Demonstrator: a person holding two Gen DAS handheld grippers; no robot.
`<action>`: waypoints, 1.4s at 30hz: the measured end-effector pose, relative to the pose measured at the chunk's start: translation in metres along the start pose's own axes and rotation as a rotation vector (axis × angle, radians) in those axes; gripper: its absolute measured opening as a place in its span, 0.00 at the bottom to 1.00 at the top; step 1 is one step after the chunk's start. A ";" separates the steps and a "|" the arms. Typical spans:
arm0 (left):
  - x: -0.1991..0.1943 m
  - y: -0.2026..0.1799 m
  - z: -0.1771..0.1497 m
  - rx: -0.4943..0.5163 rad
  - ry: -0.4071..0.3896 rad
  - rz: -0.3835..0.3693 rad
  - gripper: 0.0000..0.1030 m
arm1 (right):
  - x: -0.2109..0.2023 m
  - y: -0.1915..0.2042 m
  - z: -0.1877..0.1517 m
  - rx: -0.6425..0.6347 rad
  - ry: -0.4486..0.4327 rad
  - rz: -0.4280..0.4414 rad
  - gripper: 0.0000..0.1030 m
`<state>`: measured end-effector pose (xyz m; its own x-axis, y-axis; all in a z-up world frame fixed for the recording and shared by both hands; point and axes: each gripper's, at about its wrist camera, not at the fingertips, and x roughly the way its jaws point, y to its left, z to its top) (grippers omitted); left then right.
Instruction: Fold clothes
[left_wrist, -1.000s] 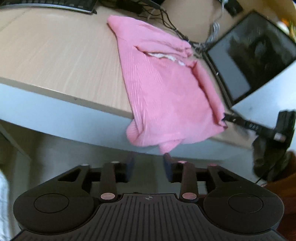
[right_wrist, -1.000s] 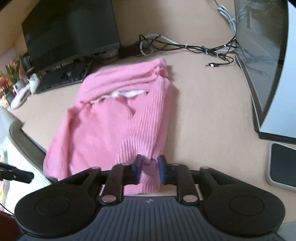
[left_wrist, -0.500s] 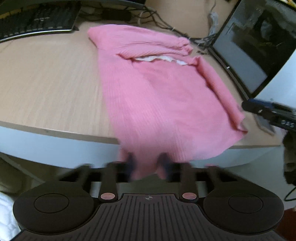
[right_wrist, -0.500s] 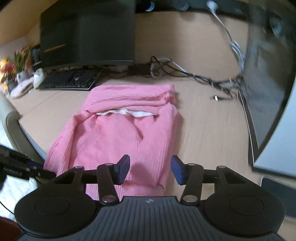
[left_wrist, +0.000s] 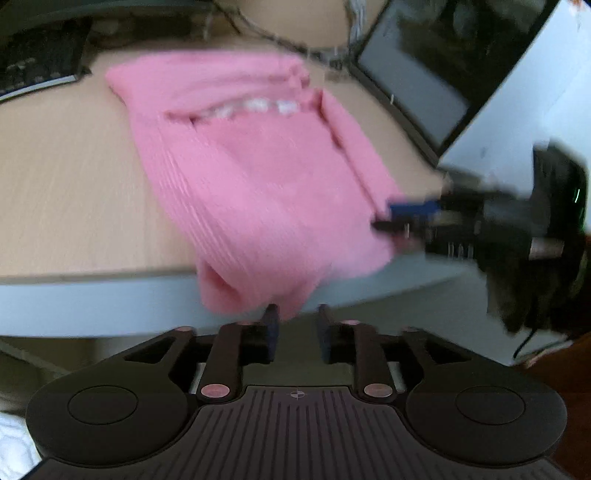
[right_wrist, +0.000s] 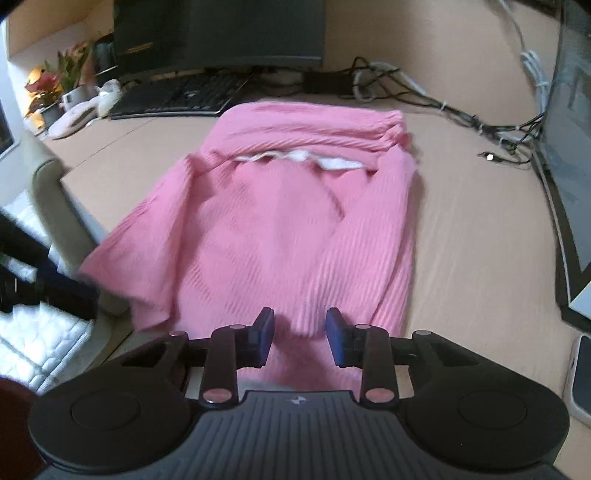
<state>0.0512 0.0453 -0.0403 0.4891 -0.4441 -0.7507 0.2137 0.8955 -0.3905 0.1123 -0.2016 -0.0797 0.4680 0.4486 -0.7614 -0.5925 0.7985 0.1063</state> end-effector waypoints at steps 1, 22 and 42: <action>-0.005 0.002 0.003 -0.010 -0.021 -0.009 0.56 | -0.003 0.000 -0.001 0.016 0.002 0.003 0.32; 0.008 0.094 0.113 -0.002 -0.092 -0.408 0.92 | 0.013 0.007 0.086 0.249 -0.135 -0.317 0.61; 0.165 0.132 0.216 -0.074 -0.066 -0.007 0.37 | 0.150 -0.076 0.187 0.064 -0.079 -0.267 0.37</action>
<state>0.3423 0.0969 -0.1003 0.5430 -0.4452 -0.7120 0.1555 0.8866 -0.4357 0.3503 -0.1203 -0.0831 0.6532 0.2467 -0.7158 -0.4001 0.9151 -0.0497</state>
